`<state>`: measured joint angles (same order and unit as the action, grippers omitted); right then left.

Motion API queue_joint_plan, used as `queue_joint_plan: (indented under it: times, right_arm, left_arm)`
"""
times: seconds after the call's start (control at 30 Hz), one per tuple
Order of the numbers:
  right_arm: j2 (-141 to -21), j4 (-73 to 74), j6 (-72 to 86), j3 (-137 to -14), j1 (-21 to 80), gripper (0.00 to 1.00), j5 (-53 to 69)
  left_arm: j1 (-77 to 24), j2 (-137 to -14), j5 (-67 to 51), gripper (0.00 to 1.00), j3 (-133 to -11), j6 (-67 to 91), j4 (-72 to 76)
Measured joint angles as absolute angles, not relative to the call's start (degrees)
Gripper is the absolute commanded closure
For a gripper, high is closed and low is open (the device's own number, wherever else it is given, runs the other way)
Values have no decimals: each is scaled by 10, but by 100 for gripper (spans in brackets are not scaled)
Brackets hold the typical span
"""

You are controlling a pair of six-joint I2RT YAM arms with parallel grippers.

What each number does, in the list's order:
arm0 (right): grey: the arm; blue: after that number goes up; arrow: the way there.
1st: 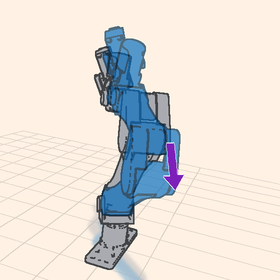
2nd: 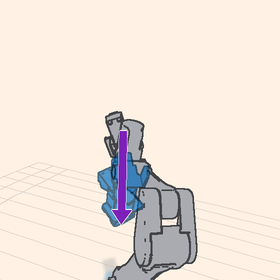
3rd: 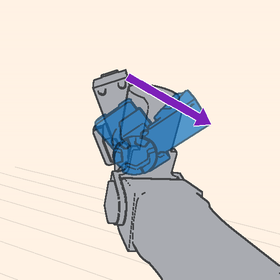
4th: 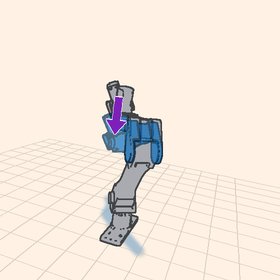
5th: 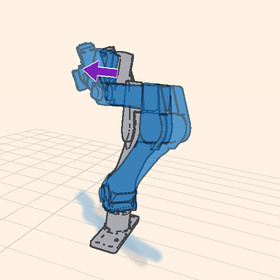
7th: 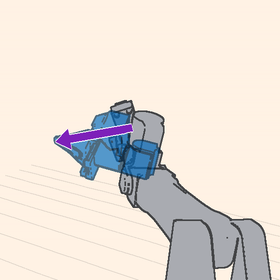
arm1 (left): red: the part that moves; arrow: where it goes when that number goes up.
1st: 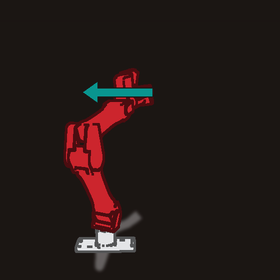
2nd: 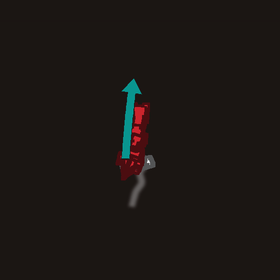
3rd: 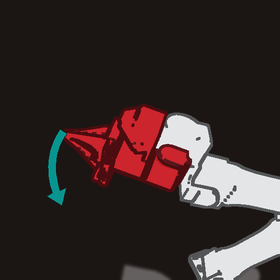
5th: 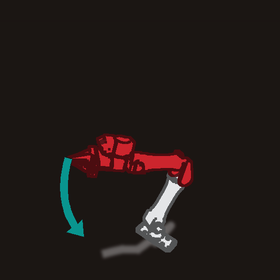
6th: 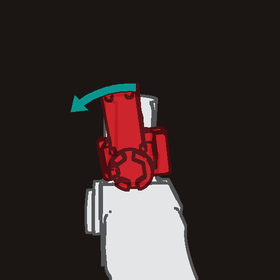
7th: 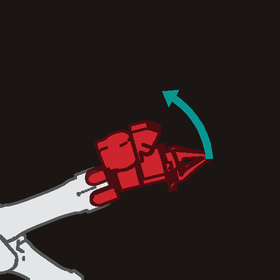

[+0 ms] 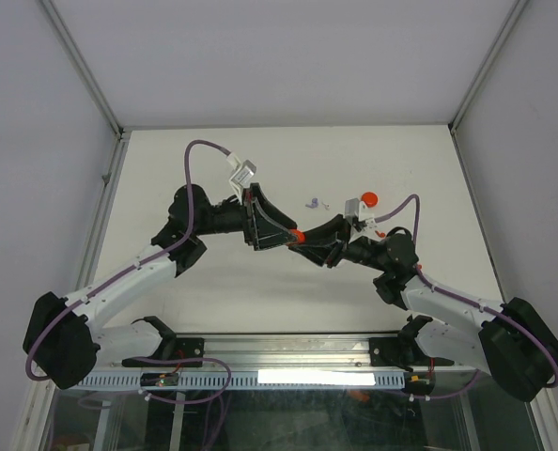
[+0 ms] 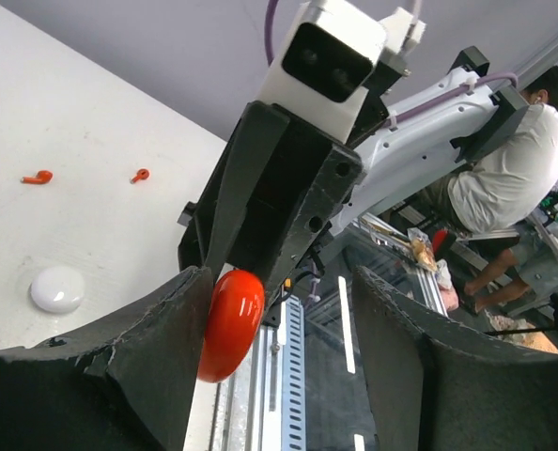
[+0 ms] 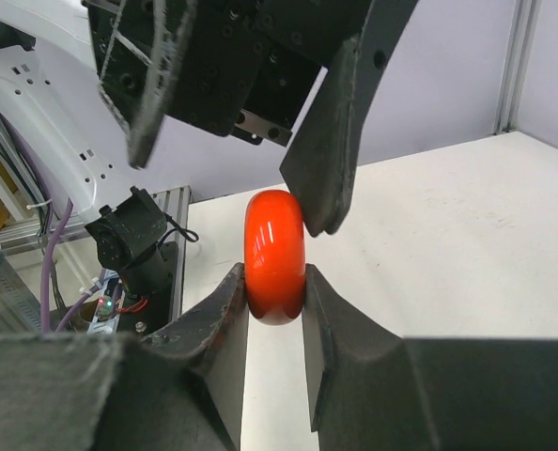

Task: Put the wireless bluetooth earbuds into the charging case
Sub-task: Close the charging case, then place the charging case at the center of the board.

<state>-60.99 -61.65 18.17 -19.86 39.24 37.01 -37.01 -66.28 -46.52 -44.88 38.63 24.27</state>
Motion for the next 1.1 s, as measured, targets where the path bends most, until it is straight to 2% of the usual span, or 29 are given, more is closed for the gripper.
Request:
queue_joint_plan:
  times: [0.17,0.33,0.47,0.7,0.83,1.1]
  right_arm:
    - [-610,-602,184,-198,392,100,375]
    - [-608,-567,185,-198,392,100,375]
    - [-601,-503,183,-198,392,100,366]
    - [-592,-343,181,-207,391,100,321]
    - [-593,-250,189,-216,391,100,289]
    - [-663,-149,243,-217,390,100,268]
  left_arm:
    - [-370,-652,-471,38,-442,389,261]
    - [-370,-641,-461,30,-442,380,250]
    - [-370,-628,-399,23,-444,350,179]
    - [-370,-625,-199,7,-472,290,11]
    - [-370,-622,-66,2,-485,260,-74]
    - [-366,-597,166,1,-514,186,-155]
